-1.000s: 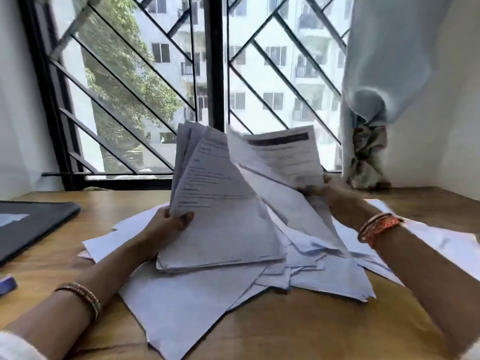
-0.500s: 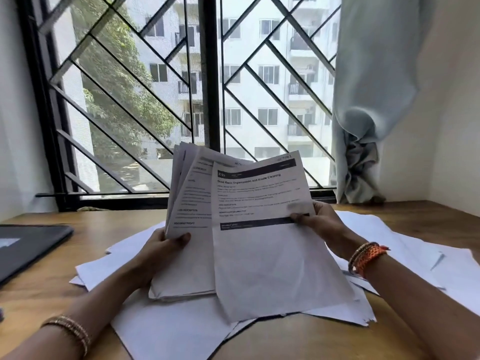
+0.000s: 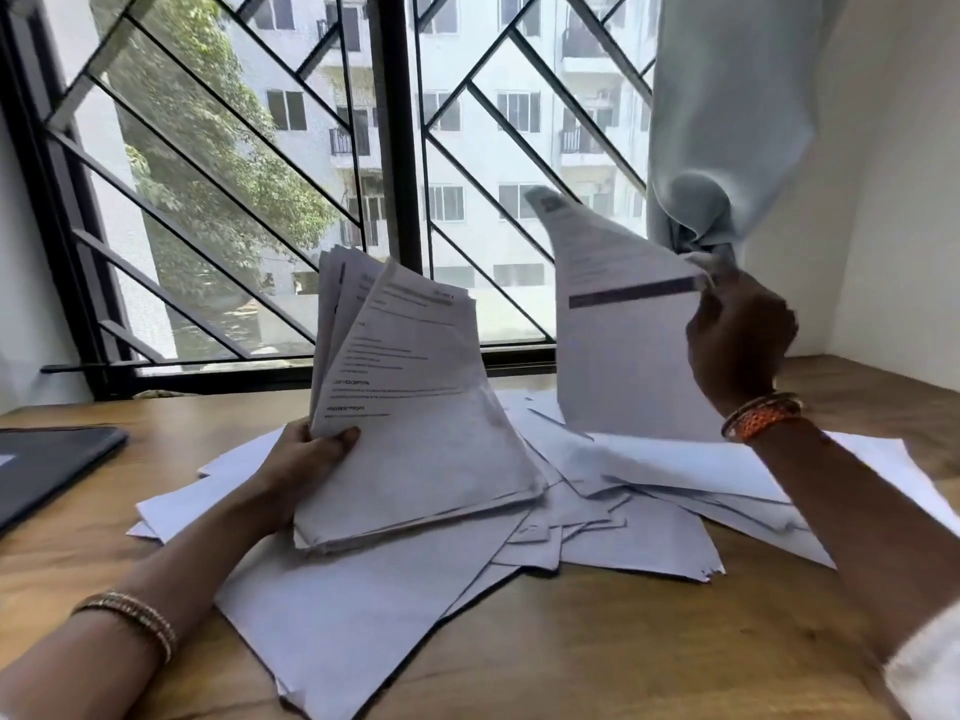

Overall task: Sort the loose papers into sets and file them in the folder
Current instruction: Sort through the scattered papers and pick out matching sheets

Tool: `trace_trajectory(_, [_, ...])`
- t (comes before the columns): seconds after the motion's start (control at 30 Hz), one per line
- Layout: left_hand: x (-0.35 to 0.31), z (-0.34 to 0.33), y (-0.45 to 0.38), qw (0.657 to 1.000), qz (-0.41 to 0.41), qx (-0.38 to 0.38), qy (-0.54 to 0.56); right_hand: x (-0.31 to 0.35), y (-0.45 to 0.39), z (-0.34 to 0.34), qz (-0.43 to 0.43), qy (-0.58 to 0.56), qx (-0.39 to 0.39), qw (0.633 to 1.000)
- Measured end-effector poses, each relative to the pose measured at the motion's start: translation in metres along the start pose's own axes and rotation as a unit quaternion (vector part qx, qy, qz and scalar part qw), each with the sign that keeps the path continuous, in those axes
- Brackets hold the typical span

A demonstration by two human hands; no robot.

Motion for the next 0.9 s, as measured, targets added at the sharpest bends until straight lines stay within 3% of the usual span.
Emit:
trace_trajectory(0.07, [0.002, 0.002, -0.002, 1.000, 0.005, -0.011, 0.003, 0.001, -0.008, 0.026, 0.106, -0.006, -0.069, 0.992])
trace_trajectory(0.13, [0.001, 0.004, -0.002, 1.000, 0.007, -0.030, 0.004, 0.003, -0.001, 0.026, 0.165, 0.002, -0.035, 0.986])
trace_trajectory(0.2, [-0.003, 0.005, -0.001, 0.998, 0.001, -0.058, 0.002, 0.008, 0.021, 0.001, 0.198, 0.060, 0.099, 0.973])
trace_trajectory(0.23, [-0.006, 0.007, 0.001, 0.997, -0.003, -0.072, 0.001, 0.003, 0.035, -0.018, 0.181, 0.097, 0.215, 0.955])
trace_trajectory(0.27, [-0.011, 0.009, 0.003, 0.996, -0.007, -0.086, 0.006, -0.006, 0.049, -0.036, 0.129, 0.148, 0.345, 0.918])
trace_trajectory(0.33, [-0.021, 0.022, 0.003, 0.993, -0.023, -0.115, 0.021, -0.031, 0.078, -0.057, 0.000, 0.260, 0.552, 0.793])
trace_trajectory(0.4, [-0.029, 0.045, 0.001, 0.983, -0.044, -0.174, 0.028, -0.035, 0.085, -0.062, -0.034, 0.305, 0.636, 0.708])
trace_trajectory(0.47, [-0.034, 0.074, 0.000, 0.963, -0.063, -0.260, 0.036, -0.019, 0.079, -0.063, -0.025, 0.299, 0.661, 0.688])
trace_trajectory(0.5, [-0.035, 0.086, 0.002, 0.952, -0.063, -0.297, 0.047, -0.007, 0.076, -0.066, -0.019, 0.285, 0.658, 0.697])
trace_trajectory(0.6, [-0.030, 0.111, 0.004, 0.926, -0.047, -0.361, 0.095, 0.070, 0.086, -0.068, 0.010, 0.131, 0.621, 0.773])
trace_trajectory(0.63, [-0.027, 0.116, 0.007, 0.920, -0.041, -0.371, 0.115, 0.108, 0.098, -0.067, 0.030, 0.056, 0.619, 0.783])
trace_trajectory(0.73, [-0.015, 0.134, 0.013, 0.909, -0.015, -0.404, 0.099, 0.222, 0.145, -0.058, 0.142, -0.075, 0.656, 0.737])
trace_trajectory(0.8, [-0.007, 0.144, 0.016, 0.909, 0.001, -0.407, 0.089, 0.278, 0.173, -0.054, 0.225, -0.103, 0.670, 0.700])
trace_trajectory(0.9, [0.003, 0.152, 0.015, 0.907, 0.011, -0.405, 0.111, 0.324, 0.199, -0.055, 0.274, -0.110, 0.694, 0.657])
Point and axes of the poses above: each hand's wrist, its own y-axis away from the middle knuckle, its own z-axis out of the back of the hand, x = y × z, the point moved 6 cm from there along -y, towards the middle knuckle, and after that the axes turned 7 degrees about x, right-handed, at the moved point
